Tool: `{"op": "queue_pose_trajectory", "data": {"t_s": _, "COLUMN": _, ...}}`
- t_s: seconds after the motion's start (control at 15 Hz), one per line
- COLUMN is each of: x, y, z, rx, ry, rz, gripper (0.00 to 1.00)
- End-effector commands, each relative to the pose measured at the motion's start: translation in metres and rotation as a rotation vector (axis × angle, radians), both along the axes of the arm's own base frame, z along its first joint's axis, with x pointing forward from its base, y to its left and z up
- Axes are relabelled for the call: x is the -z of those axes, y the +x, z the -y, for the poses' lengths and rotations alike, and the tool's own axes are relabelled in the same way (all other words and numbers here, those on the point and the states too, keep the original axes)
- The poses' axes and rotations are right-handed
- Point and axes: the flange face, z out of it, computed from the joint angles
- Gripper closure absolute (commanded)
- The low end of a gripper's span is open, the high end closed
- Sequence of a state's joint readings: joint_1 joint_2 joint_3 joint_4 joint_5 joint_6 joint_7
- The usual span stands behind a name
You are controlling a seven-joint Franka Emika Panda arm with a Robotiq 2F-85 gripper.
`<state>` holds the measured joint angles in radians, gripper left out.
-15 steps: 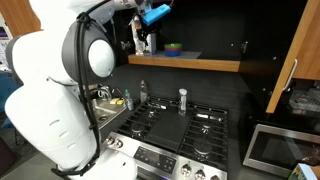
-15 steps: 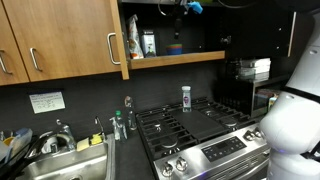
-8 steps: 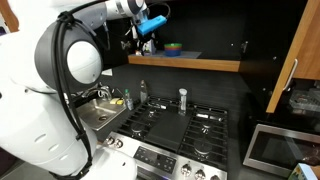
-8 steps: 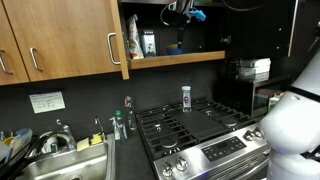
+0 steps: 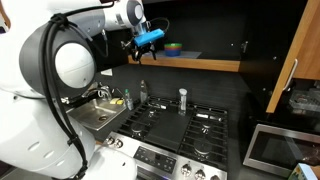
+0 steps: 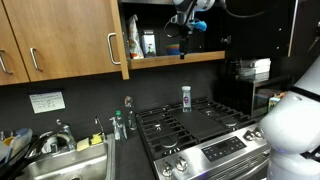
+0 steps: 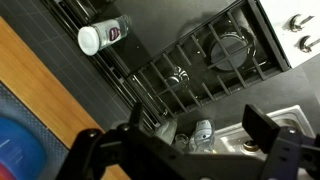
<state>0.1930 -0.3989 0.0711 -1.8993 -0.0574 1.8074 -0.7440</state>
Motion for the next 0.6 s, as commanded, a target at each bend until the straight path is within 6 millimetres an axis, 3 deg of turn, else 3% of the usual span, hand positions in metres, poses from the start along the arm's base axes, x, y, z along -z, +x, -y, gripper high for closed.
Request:
{"op": "queue_pose_trajectory", "data": {"t_s": 0.0, "x": 0.031, "y": -0.005, "z": 0.010, "rx": 0.058, "ry": -0.021, "rz": -0.037, "gripper": 0.00}}
{"op": "queue_pose_trajectory", "data": {"t_s": 0.53, "x": 0.108, "y": 0.014, "z": 0.049, "rx": 0.238, "ry": -0.033, "rz": -0.128, "gripper": 0.00}}
